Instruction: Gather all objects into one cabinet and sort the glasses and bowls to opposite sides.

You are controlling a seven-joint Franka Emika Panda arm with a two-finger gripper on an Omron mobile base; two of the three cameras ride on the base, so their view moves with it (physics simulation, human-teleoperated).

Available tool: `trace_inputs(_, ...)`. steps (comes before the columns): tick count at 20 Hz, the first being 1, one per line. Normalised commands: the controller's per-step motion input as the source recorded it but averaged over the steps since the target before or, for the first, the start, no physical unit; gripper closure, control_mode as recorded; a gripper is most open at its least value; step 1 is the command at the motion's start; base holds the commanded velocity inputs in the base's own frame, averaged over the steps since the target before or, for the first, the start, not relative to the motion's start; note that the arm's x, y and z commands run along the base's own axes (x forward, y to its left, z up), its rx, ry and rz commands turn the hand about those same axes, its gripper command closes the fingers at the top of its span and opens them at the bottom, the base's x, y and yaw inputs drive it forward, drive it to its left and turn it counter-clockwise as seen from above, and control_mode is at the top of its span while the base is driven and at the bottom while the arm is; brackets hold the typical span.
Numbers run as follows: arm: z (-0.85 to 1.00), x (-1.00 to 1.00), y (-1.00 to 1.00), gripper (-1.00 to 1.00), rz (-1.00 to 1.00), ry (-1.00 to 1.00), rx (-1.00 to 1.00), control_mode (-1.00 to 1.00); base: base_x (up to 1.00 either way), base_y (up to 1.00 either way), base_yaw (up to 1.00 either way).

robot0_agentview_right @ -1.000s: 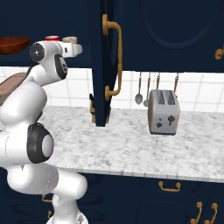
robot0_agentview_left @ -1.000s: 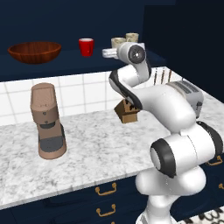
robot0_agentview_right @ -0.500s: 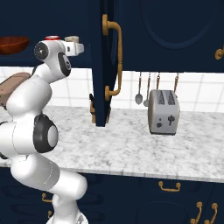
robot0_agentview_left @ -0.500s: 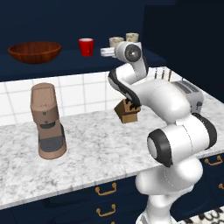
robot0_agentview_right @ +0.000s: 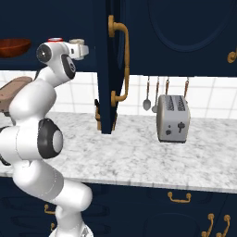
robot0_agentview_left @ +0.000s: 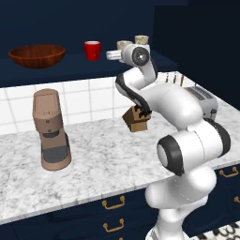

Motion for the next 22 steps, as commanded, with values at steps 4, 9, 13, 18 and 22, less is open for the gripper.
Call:
trace_inputs(4,0.00,0.04,0.00,-1.00,0.00,-0.06,0.00,-1.00,0.00,0.00,0.00)
trace_inputs(9,0.01,-0.14,0.00,-1.00,0.00,-0.11,0.00,-1.00,0.00,0.00,0.00)
trace_inputs(13,0.06,-0.77,0.00,-1.00,0.00,-0.22,0.00,-1.00,0.00,0.00,0.00)
trace_inputs(18,0.00,-0.98,0.00,-1.00,0.00,-0.25,0.00,-1.00,0.00,0.00,0.00)
trace_inputs(22,0.00,-1.00,0.00,-1.00,0.00,-0.26,0.00,-1.00,0.00,0.00,0.00)
